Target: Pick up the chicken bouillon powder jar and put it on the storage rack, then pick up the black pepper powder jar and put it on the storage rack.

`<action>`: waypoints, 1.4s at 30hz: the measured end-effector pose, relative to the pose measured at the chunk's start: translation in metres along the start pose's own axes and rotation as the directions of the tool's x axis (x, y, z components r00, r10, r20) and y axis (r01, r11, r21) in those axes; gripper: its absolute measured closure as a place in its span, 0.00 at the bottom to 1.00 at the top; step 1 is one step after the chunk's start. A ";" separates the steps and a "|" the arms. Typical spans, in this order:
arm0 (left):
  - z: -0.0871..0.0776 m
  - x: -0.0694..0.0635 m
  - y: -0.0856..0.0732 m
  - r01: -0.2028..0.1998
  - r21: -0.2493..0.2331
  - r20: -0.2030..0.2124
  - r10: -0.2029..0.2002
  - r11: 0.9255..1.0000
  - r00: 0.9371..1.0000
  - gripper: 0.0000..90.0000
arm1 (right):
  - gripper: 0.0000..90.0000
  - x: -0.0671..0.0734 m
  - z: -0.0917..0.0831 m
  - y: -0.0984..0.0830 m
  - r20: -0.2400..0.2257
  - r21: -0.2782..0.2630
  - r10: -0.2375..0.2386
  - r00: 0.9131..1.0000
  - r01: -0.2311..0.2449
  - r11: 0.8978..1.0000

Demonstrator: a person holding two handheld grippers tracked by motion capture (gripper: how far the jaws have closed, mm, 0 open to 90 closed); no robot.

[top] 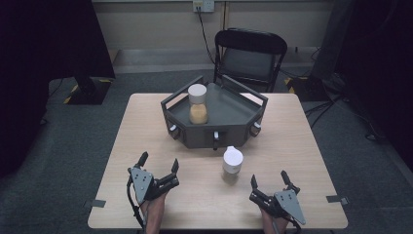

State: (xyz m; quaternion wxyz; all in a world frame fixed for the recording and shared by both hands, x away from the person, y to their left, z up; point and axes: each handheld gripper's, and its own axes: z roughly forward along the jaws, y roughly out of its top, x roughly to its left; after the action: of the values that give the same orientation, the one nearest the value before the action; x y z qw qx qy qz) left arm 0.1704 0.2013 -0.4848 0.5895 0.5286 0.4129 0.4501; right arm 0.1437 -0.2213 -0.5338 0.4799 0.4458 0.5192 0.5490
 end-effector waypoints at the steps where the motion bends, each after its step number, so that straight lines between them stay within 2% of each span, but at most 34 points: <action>1: -0.001 0.000 -0.002 0.000 0.002 0.000 0.000 1.000 1.000 0.00 | 0.01 0.000 0.000 0.000 0.000 0.000 0.000 1.000 0.000 1.000; 20: -0.016 -0.007 -0.037 0.000 0.038 -0.030 0.001 0.999 1.000 0.00 | 0.01 0.000 0.000 0.000 0.001 0.000 0.000 1.000 0.000 1.000; 29: -0.020 -0.007 -0.045 0.001 0.044 -0.038 0.001 0.999 0.999 0.00 | 0.01 0.000 0.000 0.000 0.001 -0.001 0.000 1.000 0.000 1.000; 34: -0.019 -0.007 -0.045 -0.014 0.047 -0.037 0.016 0.999 0.999 0.00 | 0.01 0.000 0.000 0.000 0.001 0.001 -0.001 1.000 0.001 1.000; 35: -0.020 -0.010 -0.045 -0.030 0.046 -0.042 0.032 0.999 0.999 0.00 | 0.01 0.000 0.000 0.000 0.001 -0.001 0.000 1.000 0.000 1.000; 39: -0.019 -0.014 -0.045 -0.024 0.046 -0.067 0.027 0.999 0.997 0.00 | 0.01 0.000 0.000 0.000 0.001 -0.001 0.000 1.000 0.000 1.000; 42: -0.019 -0.013 -0.045 -0.023 0.046 -0.065 0.026 0.999 0.998 0.00 | 0.01 0.000 0.000 0.000 0.000 -0.001 0.001 1.000 -0.001 1.000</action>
State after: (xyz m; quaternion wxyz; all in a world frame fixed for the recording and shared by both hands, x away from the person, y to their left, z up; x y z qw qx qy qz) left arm 0.1531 0.1916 -0.5317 0.5579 0.5317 0.4357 0.4650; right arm 0.1435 -0.2212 -0.5340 0.4800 0.4459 0.5188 0.5492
